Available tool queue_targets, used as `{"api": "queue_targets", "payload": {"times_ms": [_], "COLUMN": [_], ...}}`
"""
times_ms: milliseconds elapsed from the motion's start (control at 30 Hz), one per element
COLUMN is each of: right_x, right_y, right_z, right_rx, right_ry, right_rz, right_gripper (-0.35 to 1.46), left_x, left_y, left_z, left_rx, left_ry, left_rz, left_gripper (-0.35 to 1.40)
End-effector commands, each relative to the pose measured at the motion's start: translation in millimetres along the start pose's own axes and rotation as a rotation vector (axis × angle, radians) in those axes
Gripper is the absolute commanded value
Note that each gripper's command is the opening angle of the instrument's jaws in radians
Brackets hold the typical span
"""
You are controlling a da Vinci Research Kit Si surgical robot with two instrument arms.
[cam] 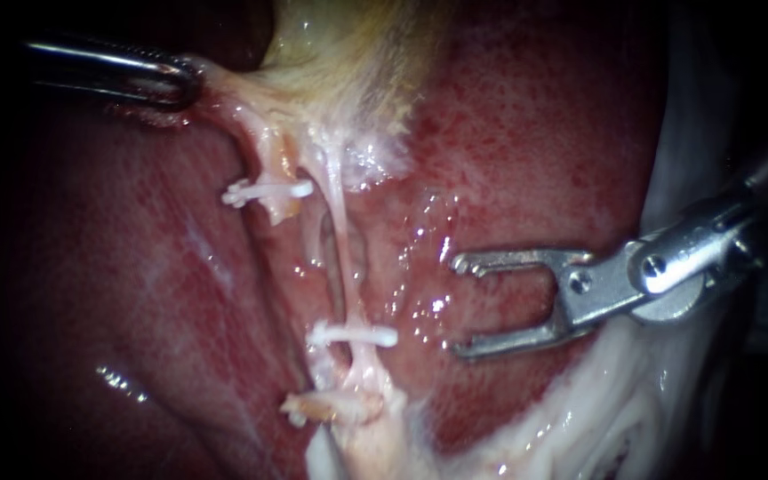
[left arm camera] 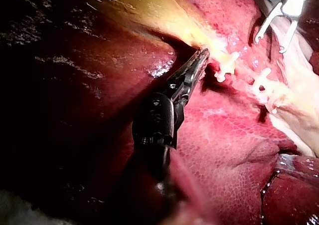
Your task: Going back first clip right tube
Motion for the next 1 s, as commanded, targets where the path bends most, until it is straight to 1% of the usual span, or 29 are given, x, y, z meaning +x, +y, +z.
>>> {"api": "queue_targets", "payload": {"times_ms": [33,100,233,300,533,733,1000], "right_x": [-0.1,-0.2,-0.3,-0.2,0.0,0.1,0.4], "right_y": [0.3,0.7,1.1,1.1,1.0,1.1,0.9], "right_z": [-0.4,-0.9,-1.7,-2.0,-2.3,-2.7,-2.6], "right_rx": [-0.003,-0.006,-0.009,-0.011,-0.009,-0.011,-0.011], "right_ry": [-0.002,-0.003,-0.004,-0.005,-0.004,-0.005,-0.008], "right_rz": [0.000,-0.009,-0.016,-0.021,-0.026,-0.030,-0.030], "right_gripper": [0.50,0.50,0.50,0.50,0.50,0.50,0.50], "left_x": [-0.2,-0.6,-1.5,-2.0,-3.3,-3.5,-3.5], "left_y": [0.0,0.3,0.7,0.7,0.1,-0.5,-0.4], "left_z": [0.3,0.9,2.3,3.1,5.4,5.8,5.6], "left_rx": [0.003,0.012,-0.002,-0.006,-0.017,-0.017,-0.019], "left_ry": [0.000,0.002,0.003,-0.003,-0.020,-0.026,-0.026], "left_rz": [0.001,0.003,0.008,0.011,0.025,0.027,0.027], "left_gripper": [-0.35,-0.35,-0.35,-0.35,-0.35,-0.35,-0.35]}}
